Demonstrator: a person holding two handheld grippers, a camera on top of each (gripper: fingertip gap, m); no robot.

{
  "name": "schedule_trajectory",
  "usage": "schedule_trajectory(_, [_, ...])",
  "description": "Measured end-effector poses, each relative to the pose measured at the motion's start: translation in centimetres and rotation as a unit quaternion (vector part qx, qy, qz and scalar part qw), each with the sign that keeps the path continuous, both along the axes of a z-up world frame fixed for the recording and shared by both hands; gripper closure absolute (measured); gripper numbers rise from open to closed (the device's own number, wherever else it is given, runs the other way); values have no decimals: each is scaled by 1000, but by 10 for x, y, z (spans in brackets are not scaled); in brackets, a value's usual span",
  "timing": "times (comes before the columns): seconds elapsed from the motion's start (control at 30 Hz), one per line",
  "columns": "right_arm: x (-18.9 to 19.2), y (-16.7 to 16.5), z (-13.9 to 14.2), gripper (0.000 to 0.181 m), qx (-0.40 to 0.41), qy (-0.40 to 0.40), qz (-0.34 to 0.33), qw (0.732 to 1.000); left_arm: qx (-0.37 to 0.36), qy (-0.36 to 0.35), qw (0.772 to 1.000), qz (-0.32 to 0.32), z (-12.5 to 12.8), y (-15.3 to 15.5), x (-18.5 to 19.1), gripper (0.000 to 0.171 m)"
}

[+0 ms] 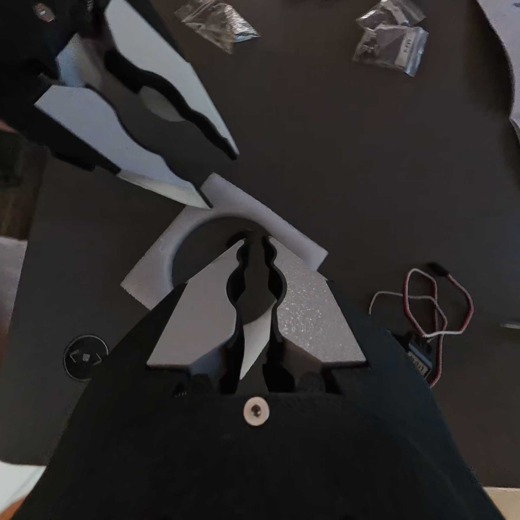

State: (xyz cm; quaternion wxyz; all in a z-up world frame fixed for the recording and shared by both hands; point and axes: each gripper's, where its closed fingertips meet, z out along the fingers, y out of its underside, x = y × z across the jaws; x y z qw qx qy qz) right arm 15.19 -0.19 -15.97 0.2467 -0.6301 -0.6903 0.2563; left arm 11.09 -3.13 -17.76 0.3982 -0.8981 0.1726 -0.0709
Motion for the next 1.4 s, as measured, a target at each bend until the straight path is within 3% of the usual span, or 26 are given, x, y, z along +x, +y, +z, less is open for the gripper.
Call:
schedule_trajectory(0.17, [4,6,-9,171,99,-85,91,987,5,-22,1000,-19,0,9,-3,129])
schedule_trajectory(0.23, [7,8,-10,170,97,-106,113,983,4,-38,999,-20,0,10,-7,128])
schedule_trajectory(0.33, [16,30,14,169,88,-96,81,988,10,-88,996,-12,7,5,-13,129])
schedule_trajectory(0.43, [33,76,54,164,36,-40,-29,998,25,-125,992,7,16,-3,-23,131])
schedule_trajectory(0.5, [47,116,65,150,-70,-33,-130,988,35,-128,991,25,21,-8,-30,133])
schedule_trajectory(0.57, [53,178,59,150,-148,-42,-260,953,35,-126,990,44,24,-11,-35,133])
schedule_trajectory(0.67, [53,249,33,145,-170,-81,-367,911,30,-108,991,73,27,-13,-39,134])
schedule_trajectory(0.73, [52,278,23,134,-158,-113,-412,890,25,-92,991,93,32,-15,-39,133])
schedule_trajectory(0.83, [47,307,15,136,-160,-132,-450,868,41,-68,988,132,45,-19,-36,135])
schedule_trajectory(0.93, [46,306,-2,137,-192,-184,-453,851,50,-61,980,181,53,-23,-24,135])
schedule_trajectory(1.0, [56,309,-10,138,-146,-234,-447,851,60,-76,973,211,57,-25,-9,135])
schedule_trajectory(1.23, [54,293,-33,145,-153,-302,-399,852,100,-70,947,297,66,-39,53,137])
schedule_trajectory(1.4, [53,295,-33,152,-148,-313,-371,862,76,-62,936,338,63,-64,74,137])
